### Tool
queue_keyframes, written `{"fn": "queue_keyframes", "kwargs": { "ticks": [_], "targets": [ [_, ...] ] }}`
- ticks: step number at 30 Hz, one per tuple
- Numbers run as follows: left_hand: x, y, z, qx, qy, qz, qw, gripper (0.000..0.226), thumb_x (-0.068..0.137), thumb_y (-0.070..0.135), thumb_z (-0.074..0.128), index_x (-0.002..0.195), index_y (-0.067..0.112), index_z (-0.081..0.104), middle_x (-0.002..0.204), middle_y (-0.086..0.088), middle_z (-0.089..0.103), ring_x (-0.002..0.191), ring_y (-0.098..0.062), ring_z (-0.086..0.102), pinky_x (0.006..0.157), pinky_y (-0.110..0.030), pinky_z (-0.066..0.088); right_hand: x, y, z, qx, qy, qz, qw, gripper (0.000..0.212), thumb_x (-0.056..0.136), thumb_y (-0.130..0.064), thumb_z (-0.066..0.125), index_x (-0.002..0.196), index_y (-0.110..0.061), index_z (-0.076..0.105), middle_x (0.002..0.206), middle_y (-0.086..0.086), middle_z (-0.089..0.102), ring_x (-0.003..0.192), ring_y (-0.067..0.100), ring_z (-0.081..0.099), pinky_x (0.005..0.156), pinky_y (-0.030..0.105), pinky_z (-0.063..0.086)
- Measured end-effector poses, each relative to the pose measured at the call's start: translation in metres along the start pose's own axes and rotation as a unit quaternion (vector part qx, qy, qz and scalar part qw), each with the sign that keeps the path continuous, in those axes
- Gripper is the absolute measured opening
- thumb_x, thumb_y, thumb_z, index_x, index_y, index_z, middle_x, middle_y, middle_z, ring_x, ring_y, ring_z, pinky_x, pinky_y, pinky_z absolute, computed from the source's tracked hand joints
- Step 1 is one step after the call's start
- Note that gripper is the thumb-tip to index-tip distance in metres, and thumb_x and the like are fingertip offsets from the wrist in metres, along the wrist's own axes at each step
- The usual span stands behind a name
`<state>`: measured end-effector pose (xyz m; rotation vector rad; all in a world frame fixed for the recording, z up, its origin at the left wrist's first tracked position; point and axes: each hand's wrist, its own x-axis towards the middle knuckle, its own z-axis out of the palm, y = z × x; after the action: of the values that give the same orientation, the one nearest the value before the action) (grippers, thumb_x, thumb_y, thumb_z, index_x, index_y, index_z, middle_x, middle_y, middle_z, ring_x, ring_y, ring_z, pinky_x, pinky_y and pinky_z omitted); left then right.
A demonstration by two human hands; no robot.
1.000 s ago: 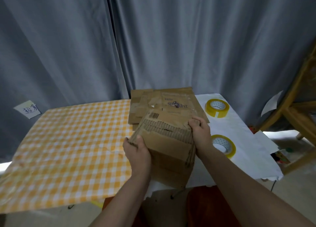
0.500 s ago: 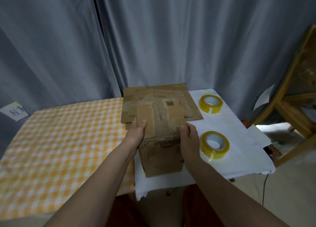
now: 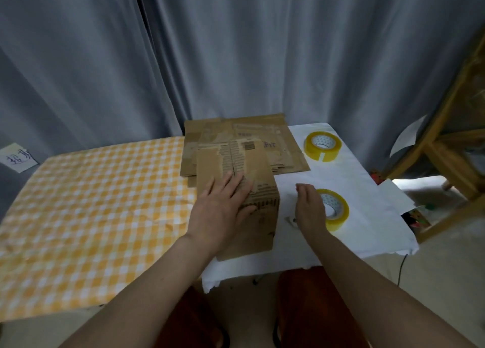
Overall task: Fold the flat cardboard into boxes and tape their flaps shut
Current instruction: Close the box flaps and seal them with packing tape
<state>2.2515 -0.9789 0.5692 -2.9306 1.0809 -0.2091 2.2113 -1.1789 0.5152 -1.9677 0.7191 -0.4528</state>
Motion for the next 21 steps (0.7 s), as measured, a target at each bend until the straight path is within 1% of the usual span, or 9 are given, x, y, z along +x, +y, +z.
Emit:
{"fn": "queue_keyframes", "kwargs": {
  "ticks": [2,4,7,10,12,14,15,18,21],
  "targets": [
    [-0.002,-0.002,-0.001,-0.002,0.018,0.010,1.000,0.065,0.093,0.057,0.010,0.151,0.031,0.022,0.159,0.004,0.020,0.148,-0.017,0.014,0.120,-0.037,0.011,0.013,0.031,-0.014,-0.117,-0.007,0.015,0.993,0.026,0.093,-0.004,0.046,0.116,0.000,0.057,0.117,0.019,0.057,0.118,0.035,0.048,0.096,0.040,0.039],
    [-0.004,-0.002,-0.002,-0.018,0.047,0.024,0.998,0.061,0.094,0.054,0.024,0.146,0.025,0.038,0.153,-0.002,0.035,0.143,-0.022,0.029,0.117,-0.041,0.022,0.019,0.058,-0.024,-0.209,-0.038,0.036,0.976,0.022,0.087,-0.004,0.054,0.108,-0.003,0.059,0.109,0.019,0.056,0.117,0.039,0.048,0.088,0.039,0.041],
    [-0.004,0.000,0.002,-0.023,0.092,0.042,0.995,0.057,0.092,0.052,0.040,0.138,0.020,0.051,0.144,-0.009,0.048,0.135,-0.027,0.043,0.111,-0.043,0.033,0.020,0.085,-0.028,-0.333,-0.082,0.072,0.937,0.039,0.088,-0.011,0.053,0.127,-0.009,0.052,0.132,0.015,0.048,0.128,0.033,0.037,0.100,0.043,0.035],
    [-0.005,-0.001,0.008,-0.021,0.140,0.047,0.989,0.053,0.092,0.050,0.045,0.135,0.020,0.056,0.140,-0.015,0.051,0.128,-0.030,0.051,0.105,-0.043,0.040,0.020,0.099,-0.027,-0.434,-0.092,0.026,0.896,0.037,0.090,-0.011,0.044,0.126,-0.018,0.048,0.133,0.005,0.046,0.134,0.026,0.028,0.107,0.044,0.025],
    [-0.005,-0.001,0.010,-0.002,0.158,0.041,0.987,0.052,0.088,0.048,0.053,0.132,0.021,0.059,0.136,-0.018,0.055,0.117,-0.034,0.059,0.094,-0.042,0.049,0.025,0.102,-0.030,-0.493,-0.084,-0.030,0.865,0.033,0.093,-0.014,0.042,0.124,-0.021,0.050,0.129,0.001,0.048,0.134,0.025,0.028,0.108,0.041,0.025],
    [-0.004,0.001,0.010,0.011,0.163,0.033,0.986,0.051,0.085,0.048,0.055,0.130,0.024,0.060,0.124,-0.017,0.060,0.103,-0.033,0.062,0.080,-0.040,0.052,0.031,0.104,-0.035,-0.494,-0.080,-0.051,0.864,0.032,0.093,-0.014,0.043,0.121,-0.021,0.056,0.124,0.002,0.052,0.129,0.026,0.033,0.103,0.038,0.030],
    [-0.003,0.001,0.010,0.015,0.164,0.029,0.986,0.051,0.085,0.049,0.054,0.130,0.025,0.060,0.118,-0.015,0.062,0.098,-0.031,0.061,0.076,-0.039,0.051,0.032,0.104,-0.038,-0.466,-0.079,-0.039,0.881,0.031,0.092,-0.012,0.044,0.119,-0.020,0.058,0.123,0.005,0.053,0.127,0.028,0.035,0.100,0.039,0.032],
    [-0.002,0.001,0.011,0.032,0.177,0.025,0.983,0.051,0.086,0.051,0.051,0.129,0.026,0.060,0.108,-0.010,0.063,0.090,-0.027,0.058,0.069,-0.038,0.050,0.031,0.095,-0.047,-0.302,-0.047,0.025,0.952,0.029,0.090,-0.005,0.046,0.113,-0.009,0.063,0.118,0.020,0.056,0.119,0.036,0.041,0.089,0.043,0.041],
    [-0.002,-0.001,0.012,0.036,0.168,0.026,0.985,0.052,0.086,0.052,0.051,0.132,0.026,0.058,0.107,-0.010,0.062,0.090,-0.027,0.056,0.070,-0.038,0.050,0.029,0.080,-0.060,-0.176,-0.047,0.028,0.983,0.024,0.092,-0.005,0.052,0.113,0.000,0.061,0.117,0.023,0.059,0.108,0.037,0.053,0.083,0.039,0.042]
  ]
}}
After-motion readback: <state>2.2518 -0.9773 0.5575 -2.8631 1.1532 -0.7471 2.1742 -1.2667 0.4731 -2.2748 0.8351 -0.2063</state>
